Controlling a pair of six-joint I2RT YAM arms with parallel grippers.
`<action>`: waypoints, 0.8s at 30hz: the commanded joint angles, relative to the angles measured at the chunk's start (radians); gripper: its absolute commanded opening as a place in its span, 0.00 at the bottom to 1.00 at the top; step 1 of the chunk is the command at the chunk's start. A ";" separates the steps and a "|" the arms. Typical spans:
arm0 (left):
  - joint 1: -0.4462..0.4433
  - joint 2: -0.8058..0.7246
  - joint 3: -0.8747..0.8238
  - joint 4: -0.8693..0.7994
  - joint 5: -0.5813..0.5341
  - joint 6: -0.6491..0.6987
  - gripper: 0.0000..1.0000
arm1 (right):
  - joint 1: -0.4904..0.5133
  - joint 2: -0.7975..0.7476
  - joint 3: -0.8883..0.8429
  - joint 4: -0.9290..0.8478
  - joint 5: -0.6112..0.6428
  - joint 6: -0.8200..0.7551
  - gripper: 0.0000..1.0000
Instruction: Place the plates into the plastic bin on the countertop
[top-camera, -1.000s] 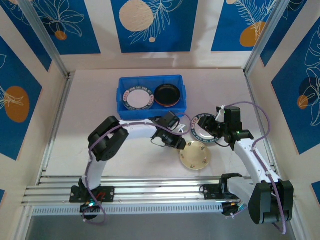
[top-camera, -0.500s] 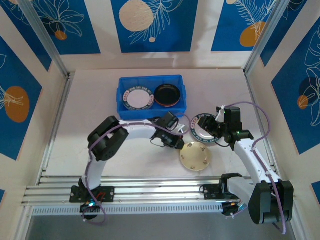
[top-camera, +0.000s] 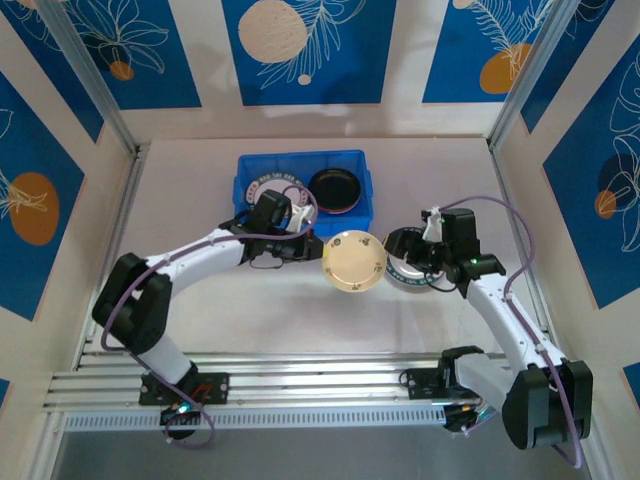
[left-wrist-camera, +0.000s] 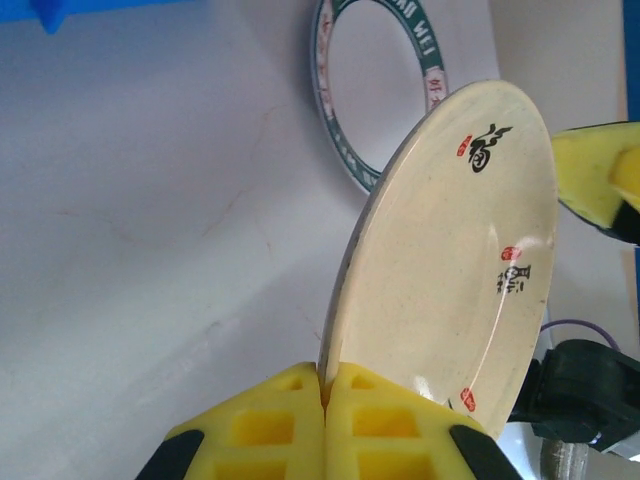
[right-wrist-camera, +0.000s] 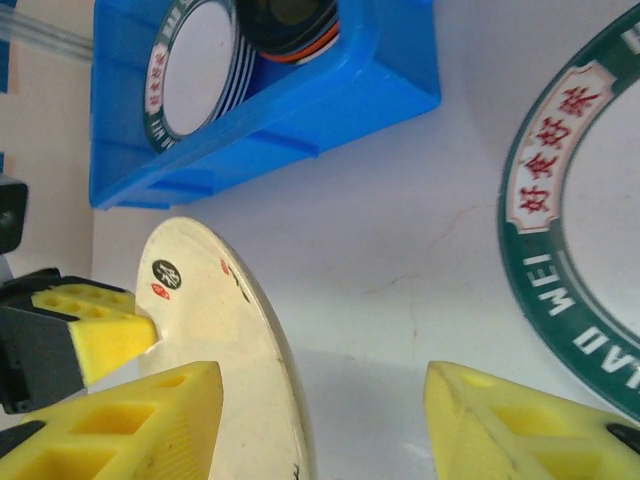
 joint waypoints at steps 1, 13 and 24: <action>0.007 -0.029 0.015 -0.037 -0.011 0.003 0.00 | 0.028 0.038 0.041 0.010 -0.049 -0.001 0.56; 0.034 -0.051 0.033 -0.002 0.012 -0.030 0.00 | 0.100 0.216 0.107 0.070 -0.136 -0.007 0.20; 0.059 -0.031 0.028 0.049 0.005 -0.080 0.35 | 0.105 0.242 0.123 0.205 -0.167 0.048 0.00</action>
